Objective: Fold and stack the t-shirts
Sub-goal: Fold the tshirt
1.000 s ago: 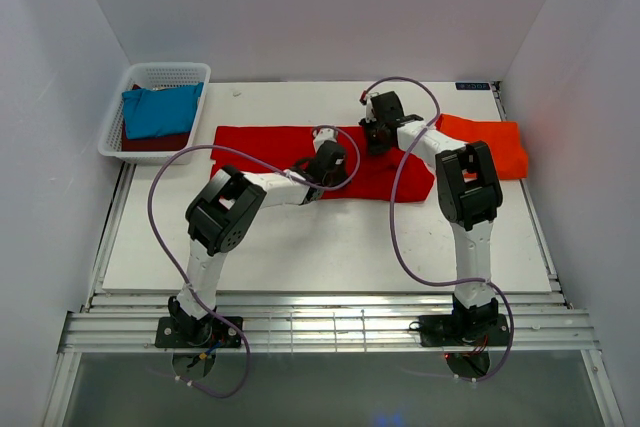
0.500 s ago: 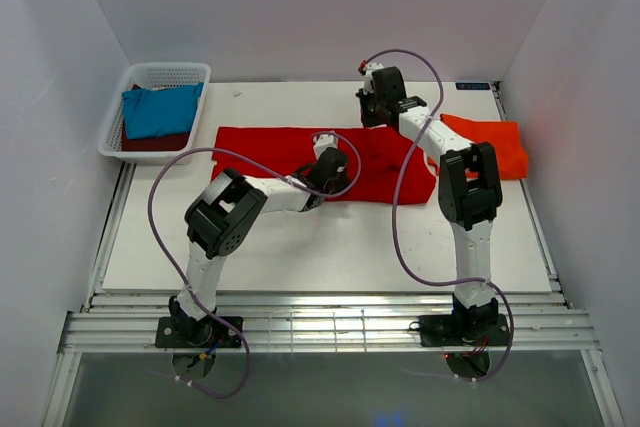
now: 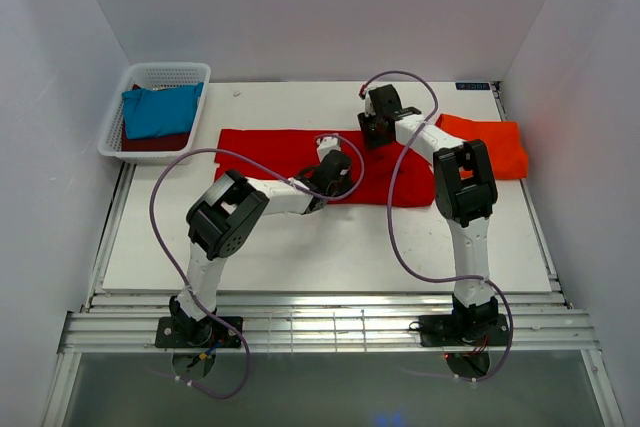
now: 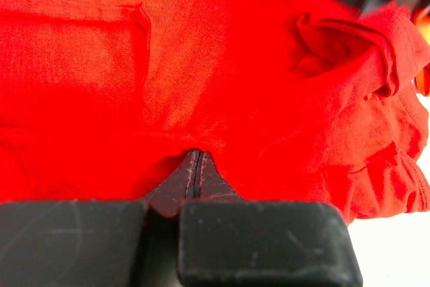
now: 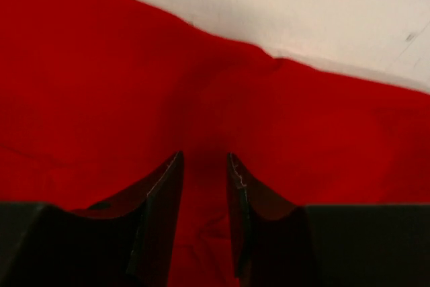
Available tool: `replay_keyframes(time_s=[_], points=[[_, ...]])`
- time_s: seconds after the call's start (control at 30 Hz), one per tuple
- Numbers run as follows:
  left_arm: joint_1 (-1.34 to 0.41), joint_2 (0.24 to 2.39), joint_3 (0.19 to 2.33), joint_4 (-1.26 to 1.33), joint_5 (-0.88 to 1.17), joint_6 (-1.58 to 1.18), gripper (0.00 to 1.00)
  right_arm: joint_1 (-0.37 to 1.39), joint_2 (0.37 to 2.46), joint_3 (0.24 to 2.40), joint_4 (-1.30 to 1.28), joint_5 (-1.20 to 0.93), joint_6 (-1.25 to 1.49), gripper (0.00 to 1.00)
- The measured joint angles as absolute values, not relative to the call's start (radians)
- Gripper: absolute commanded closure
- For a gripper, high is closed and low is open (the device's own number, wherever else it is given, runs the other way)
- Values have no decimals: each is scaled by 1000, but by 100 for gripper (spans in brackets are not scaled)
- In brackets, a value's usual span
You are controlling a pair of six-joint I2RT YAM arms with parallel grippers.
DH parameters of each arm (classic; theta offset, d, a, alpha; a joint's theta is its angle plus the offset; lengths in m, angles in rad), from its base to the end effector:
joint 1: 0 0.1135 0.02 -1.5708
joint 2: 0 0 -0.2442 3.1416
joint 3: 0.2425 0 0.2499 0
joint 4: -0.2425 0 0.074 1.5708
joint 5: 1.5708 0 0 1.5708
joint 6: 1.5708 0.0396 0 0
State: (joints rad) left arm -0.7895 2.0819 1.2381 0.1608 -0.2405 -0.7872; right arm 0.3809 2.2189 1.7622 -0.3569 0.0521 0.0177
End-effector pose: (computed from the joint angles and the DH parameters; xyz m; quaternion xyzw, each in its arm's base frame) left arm 0.3114 -0.3006 0.1141 -0.0505 0.8966 -0.2260 0.3774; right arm 0.4553 0.1801 0.1725 -0.1583 0.9153 0.0494 0.3670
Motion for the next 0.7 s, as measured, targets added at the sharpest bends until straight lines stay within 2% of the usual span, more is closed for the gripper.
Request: replay_keyframes(time_s=[0.23,0.57,0.63,0.67,0.7], points=[[-805,2082,1237,161,-246,-795,100,381,2206,1694,-402,84,17,62],[-810,2076,1223,169,-249,-804,100,381,2072,1543,-418,132,15,62],[-813,2075,1222,169,-251,-805,100,381,2054,1524,-416,136,15,66],[-813,2075,1222,169,-252,-805,100,381,2049,1519,-417,136,14,77],[-814,2074,1221,168,-252,-805,100,381,2046,1515,-415,135,9,83]])
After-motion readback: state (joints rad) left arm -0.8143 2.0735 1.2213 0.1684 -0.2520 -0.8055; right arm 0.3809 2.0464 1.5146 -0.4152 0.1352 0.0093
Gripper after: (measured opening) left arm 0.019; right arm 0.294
